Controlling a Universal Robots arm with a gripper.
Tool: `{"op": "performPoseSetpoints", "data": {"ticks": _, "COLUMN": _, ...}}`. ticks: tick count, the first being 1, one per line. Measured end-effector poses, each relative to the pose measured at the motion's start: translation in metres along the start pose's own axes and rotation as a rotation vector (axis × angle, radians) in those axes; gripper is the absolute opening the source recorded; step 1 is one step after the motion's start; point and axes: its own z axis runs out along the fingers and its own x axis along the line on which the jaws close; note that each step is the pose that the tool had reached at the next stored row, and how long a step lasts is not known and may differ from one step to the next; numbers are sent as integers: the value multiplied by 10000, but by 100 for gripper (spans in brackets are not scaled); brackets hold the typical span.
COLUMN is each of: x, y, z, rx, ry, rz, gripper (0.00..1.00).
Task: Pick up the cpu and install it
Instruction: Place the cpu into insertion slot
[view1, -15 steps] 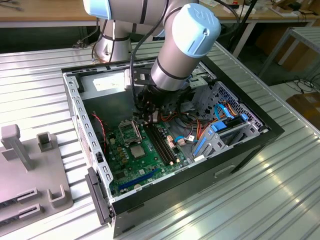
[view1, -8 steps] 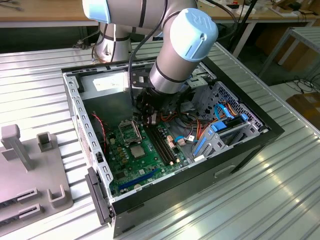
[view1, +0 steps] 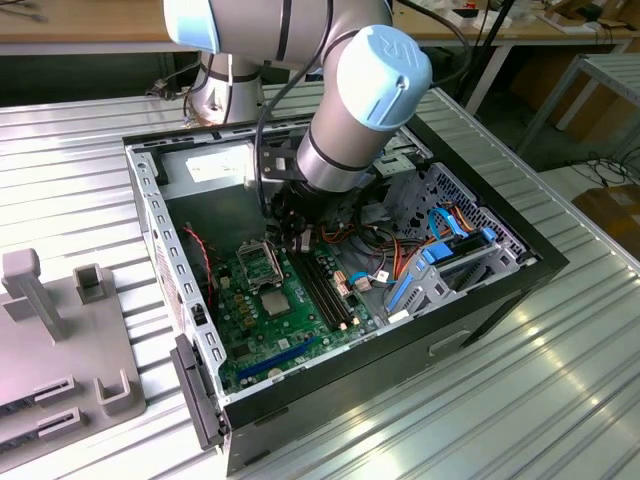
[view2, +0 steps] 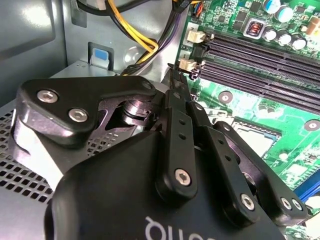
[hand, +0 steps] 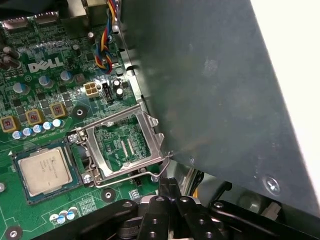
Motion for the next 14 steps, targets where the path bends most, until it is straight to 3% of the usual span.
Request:
{"op": "performPoseSetpoints", "data": {"ticks": 8, "x": 9, "y": 8, "z": 36, "rx": -26, "ry": -81, "rz": 1, "gripper": 11}}
{"op": "performPoseSetpoints", "data": {"ticks": 14, "x": 9, "y": 6, "z": 35, "rx": -27, "ry": -87, "rz": 6, "gripper": 11}}
